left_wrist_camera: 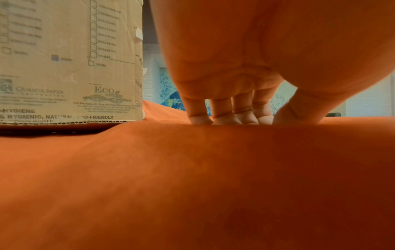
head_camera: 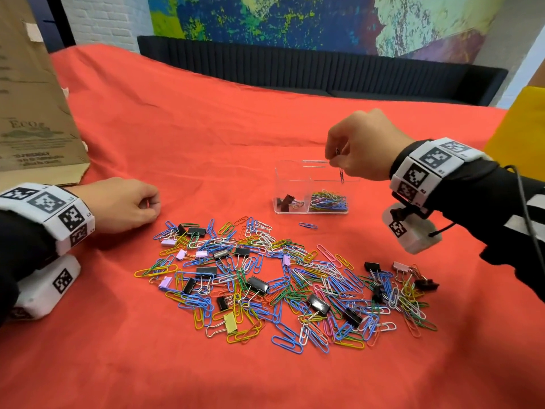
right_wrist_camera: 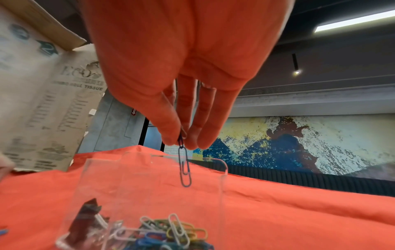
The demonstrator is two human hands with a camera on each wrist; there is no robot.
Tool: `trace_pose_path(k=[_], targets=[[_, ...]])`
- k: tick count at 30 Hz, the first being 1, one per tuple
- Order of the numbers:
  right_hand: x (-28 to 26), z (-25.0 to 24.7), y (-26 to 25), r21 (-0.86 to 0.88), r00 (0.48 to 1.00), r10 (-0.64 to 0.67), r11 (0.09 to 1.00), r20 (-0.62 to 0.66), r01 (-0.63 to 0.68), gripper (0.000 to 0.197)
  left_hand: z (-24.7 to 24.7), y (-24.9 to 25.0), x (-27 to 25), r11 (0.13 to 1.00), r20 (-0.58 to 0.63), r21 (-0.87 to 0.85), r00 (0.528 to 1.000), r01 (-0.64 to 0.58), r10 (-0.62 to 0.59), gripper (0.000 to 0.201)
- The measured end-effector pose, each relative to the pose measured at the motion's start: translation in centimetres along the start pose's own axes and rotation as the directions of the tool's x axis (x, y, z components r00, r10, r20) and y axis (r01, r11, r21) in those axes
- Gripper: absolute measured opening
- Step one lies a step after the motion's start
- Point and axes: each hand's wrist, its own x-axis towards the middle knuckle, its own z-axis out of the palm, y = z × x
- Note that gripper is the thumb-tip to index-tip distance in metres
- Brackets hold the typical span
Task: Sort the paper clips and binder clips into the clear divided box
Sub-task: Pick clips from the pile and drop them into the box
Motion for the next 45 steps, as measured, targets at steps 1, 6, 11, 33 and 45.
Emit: trace_pose_path(k=[1,6,11,33,45], targets=[[0.0,0.1,0.1,-0.002,1.0,0.007,1.0,0.011,-0.007,0.012,0.0,0.0,0.0,1.0,-0.003,0.0,1.0,0.002,-0.002,0.013],[0.1,0.5,0.6,0.0,0.999,0.03,1.0,0.032,-0.03,0.011,0.0,0.0,0.0,1.0,-0.001,0.01,1.0,-0.005,0.005,0.013],[-0.6,0.1,0.6,0.004,1.0,0.013,1.0,-0.003,-0.013,0.012,0.0,-0.1,0.1,1.0,0.001,0.006,1.0,-0.012,0.012,0.013],[-7.1,1.4,-2.2,0.222,0.747,-0.29,0.956,0.598,0.192,0.05,0.2,-0.3,0.3,1.0,-0.002,-0.009,1.0,-0.021,0.021,0.013],[-9.2,1.7,-3.2,-0.006,0.783,-0.252,0.951,0.569,0.31,0.019,0.0,0.1,0.0,1.0,0.004,-0.002,1.0,-0.005,0.005,0.011]])
